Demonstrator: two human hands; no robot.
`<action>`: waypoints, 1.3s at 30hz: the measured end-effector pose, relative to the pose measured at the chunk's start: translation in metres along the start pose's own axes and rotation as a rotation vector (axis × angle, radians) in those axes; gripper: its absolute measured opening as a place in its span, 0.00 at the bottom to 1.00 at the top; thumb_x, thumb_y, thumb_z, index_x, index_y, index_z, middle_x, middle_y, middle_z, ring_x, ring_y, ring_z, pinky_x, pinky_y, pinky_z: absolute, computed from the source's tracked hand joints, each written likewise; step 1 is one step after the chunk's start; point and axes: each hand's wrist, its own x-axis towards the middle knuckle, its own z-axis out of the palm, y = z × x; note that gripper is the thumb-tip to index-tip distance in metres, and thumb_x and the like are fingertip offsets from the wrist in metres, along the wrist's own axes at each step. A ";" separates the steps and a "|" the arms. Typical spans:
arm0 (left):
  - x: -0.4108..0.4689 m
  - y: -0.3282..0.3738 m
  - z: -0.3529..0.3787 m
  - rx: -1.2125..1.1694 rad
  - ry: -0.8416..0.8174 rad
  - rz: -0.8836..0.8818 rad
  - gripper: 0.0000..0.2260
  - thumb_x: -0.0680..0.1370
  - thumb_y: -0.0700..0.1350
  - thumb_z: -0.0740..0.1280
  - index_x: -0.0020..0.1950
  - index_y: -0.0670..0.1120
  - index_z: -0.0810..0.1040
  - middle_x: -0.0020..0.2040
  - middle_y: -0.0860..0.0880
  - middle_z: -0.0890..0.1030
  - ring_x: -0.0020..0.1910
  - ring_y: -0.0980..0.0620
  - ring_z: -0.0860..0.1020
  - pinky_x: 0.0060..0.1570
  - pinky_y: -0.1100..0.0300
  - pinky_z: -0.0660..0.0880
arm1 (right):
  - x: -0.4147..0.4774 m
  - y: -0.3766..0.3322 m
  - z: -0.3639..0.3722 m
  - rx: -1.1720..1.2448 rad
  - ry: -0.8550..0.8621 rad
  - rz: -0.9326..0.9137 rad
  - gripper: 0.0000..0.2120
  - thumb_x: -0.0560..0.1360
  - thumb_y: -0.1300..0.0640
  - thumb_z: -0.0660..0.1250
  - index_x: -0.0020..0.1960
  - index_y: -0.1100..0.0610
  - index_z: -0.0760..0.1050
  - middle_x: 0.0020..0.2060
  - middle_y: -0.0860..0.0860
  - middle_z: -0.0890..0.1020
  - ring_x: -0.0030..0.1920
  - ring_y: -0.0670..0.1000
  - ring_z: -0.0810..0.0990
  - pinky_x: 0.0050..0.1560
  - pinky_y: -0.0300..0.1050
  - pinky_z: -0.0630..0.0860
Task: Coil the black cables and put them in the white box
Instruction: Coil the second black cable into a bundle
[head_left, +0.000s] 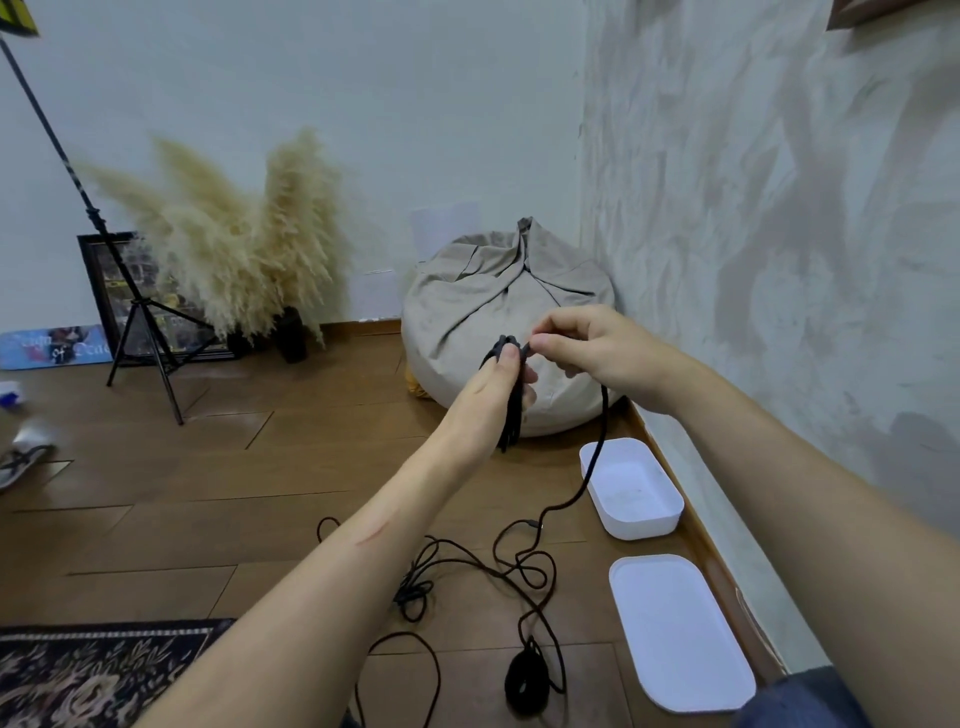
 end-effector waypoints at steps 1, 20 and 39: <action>-0.001 0.000 0.002 0.002 -0.023 0.019 0.25 0.80 0.66 0.54 0.54 0.45 0.75 0.41 0.48 0.72 0.41 0.49 0.69 0.47 0.51 0.68 | 0.000 0.001 0.001 0.017 0.002 0.003 0.08 0.82 0.58 0.65 0.52 0.60 0.81 0.37 0.52 0.78 0.38 0.44 0.73 0.43 0.39 0.72; -0.003 0.001 0.000 0.179 0.006 0.121 0.11 0.83 0.60 0.59 0.53 0.54 0.74 0.40 0.55 0.74 0.40 0.57 0.73 0.44 0.59 0.72 | 0.005 -0.009 0.000 0.037 0.157 -0.067 0.07 0.75 0.57 0.75 0.49 0.59 0.81 0.36 0.59 0.77 0.37 0.46 0.73 0.37 0.34 0.69; -0.014 0.038 0.005 -0.022 -0.056 0.247 0.15 0.83 0.54 0.58 0.53 0.42 0.74 0.38 0.47 0.71 0.41 0.49 0.70 0.47 0.51 0.71 | 0.007 0.015 0.020 0.497 0.095 0.046 0.12 0.84 0.55 0.60 0.63 0.55 0.77 0.51 0.57 0.80 0.45 0.49 0.80 0.45 0.42 0.80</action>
